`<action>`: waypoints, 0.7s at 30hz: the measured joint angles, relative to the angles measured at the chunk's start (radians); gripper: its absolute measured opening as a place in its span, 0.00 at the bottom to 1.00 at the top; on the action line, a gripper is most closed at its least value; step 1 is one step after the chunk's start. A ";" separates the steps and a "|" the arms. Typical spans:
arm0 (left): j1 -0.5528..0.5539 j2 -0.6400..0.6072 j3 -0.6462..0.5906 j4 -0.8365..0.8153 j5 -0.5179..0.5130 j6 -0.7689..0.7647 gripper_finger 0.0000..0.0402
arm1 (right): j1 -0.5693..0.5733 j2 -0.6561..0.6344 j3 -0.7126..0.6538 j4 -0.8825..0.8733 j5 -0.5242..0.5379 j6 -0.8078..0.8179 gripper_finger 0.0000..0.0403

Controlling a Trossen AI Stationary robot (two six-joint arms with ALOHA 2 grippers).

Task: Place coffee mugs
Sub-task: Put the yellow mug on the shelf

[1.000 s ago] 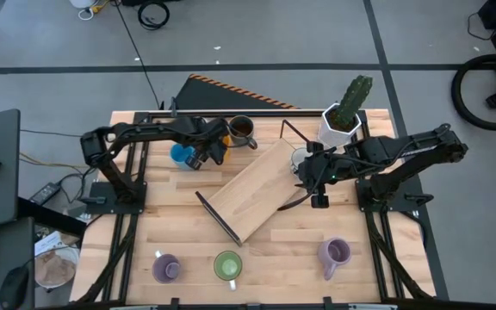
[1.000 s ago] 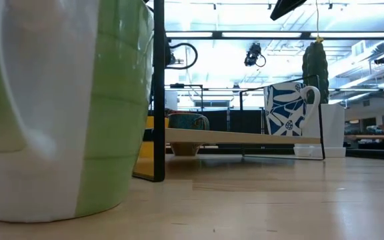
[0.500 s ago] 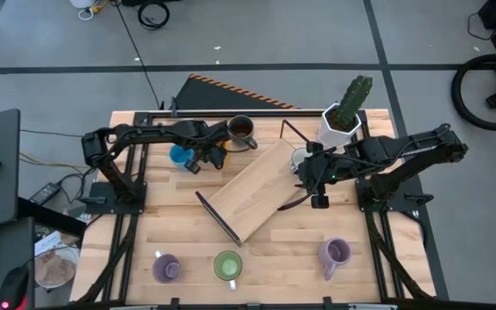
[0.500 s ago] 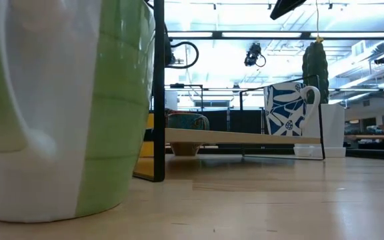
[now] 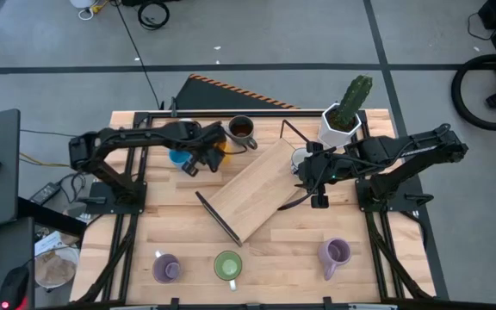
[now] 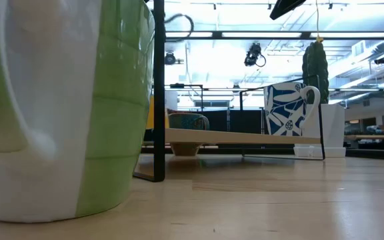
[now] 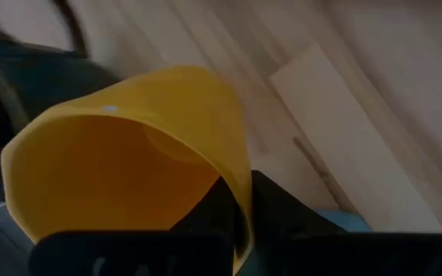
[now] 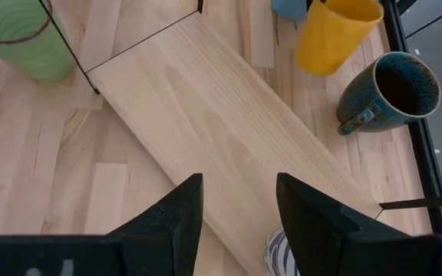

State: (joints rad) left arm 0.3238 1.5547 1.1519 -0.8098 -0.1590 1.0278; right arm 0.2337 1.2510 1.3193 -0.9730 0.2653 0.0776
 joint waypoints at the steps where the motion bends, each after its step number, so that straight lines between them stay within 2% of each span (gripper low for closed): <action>1: -0.002 -0.012 0.000 0.002 0.007 -0.011 0.06 | 0.000 0.000 0.000 0.000 0.000 0.002 0.43; 7: -0.030 -0.056 0.022 0.001 0.028 -0.084 0.06 | 0.000 0.000 0.000 0.000 0.001 0.019 0.43; 16: -0.089 -0.056 0.251 -0.001 0.107 -0.193 0.06 | 0.017 -0.002 0.000 -0.004 0.004 0.082 0.43; 21: -0.093 -0.049 0.275 0.136 0.160 -0.272 0.06 | 0.068 -0.002 0.000 -0.005 0.076 0.113 0.43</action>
State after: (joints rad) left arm 0.2304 1.5053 1.4267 -0.6736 0.0007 0.7553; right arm 0.3016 1.2495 1.3197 -0.9778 0.3412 0.1905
